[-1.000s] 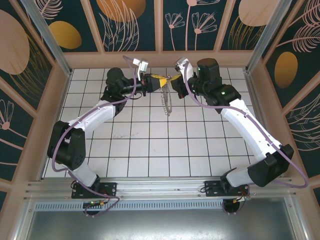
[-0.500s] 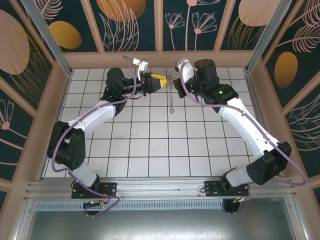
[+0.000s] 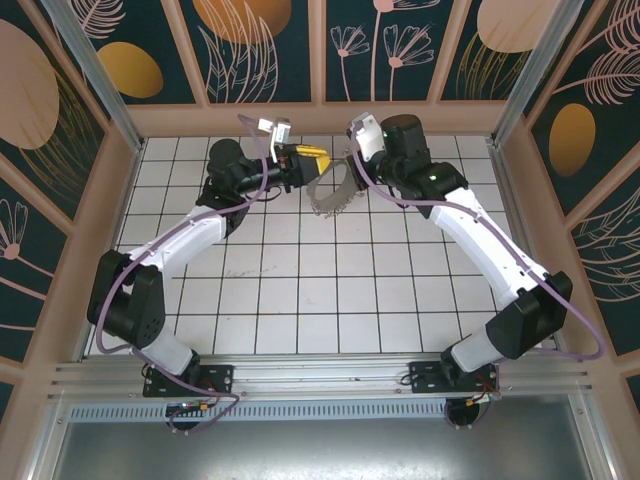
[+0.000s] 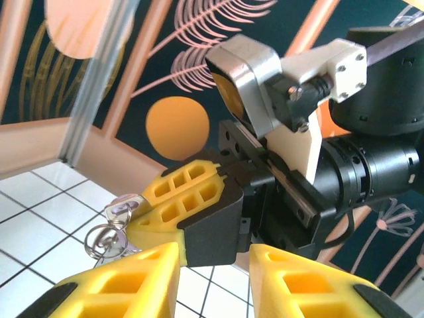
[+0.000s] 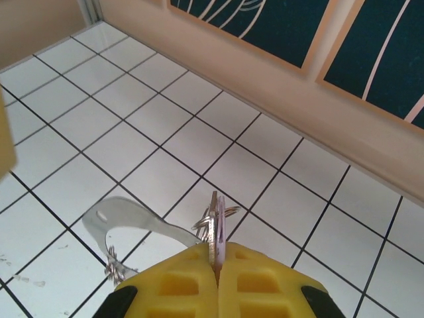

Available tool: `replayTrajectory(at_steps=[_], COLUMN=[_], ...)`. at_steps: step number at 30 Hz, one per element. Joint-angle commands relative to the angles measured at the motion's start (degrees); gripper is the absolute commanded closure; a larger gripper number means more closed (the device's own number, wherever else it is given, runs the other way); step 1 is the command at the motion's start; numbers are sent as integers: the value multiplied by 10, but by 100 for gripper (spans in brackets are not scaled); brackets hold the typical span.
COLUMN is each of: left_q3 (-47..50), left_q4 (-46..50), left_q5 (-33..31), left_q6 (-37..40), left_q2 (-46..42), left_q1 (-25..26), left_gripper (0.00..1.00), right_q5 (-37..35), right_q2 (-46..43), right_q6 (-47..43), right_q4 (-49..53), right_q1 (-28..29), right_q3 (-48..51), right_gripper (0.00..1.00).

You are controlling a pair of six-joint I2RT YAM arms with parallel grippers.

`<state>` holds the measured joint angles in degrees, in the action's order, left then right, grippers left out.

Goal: Put the keys on the keyring

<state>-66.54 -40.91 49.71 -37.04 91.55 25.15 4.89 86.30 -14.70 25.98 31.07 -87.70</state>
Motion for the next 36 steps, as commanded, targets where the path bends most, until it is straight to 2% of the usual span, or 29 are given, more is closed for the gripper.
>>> replayTrajectory(at_steps=[1,6,13,16,20,26,36], left_q3=[19,45,65,69,74,79,83], left_q4=[10,18,28,29,28,26,3], left_q5=[-57,-83,-95,-97,-99,-97,-89], left_q6=[17,17,24,26,25,23,2], left_q2=[-36,-59,-79,-86,-89,-86,-68], left_q1=[-19,-39,-49,-51,-51,-52,-51], left_gripper=[67,66,65,65,65,65,64], right_q5=[-14,-14,-3,4,26,43,48], right_q2=[19,68,167,192,193,142,120], right_q6=[-9,-11,-16,-10,23,80,163], right_q4=[-17,-34,-28,-44,-85,-170,-226], right_q1=[0,-6,-30,-32,-26,0,61], right_q3=[-25,-40,-112,-104,-47,93,243], right_gripper=[100,100,100,100,100,100,100])
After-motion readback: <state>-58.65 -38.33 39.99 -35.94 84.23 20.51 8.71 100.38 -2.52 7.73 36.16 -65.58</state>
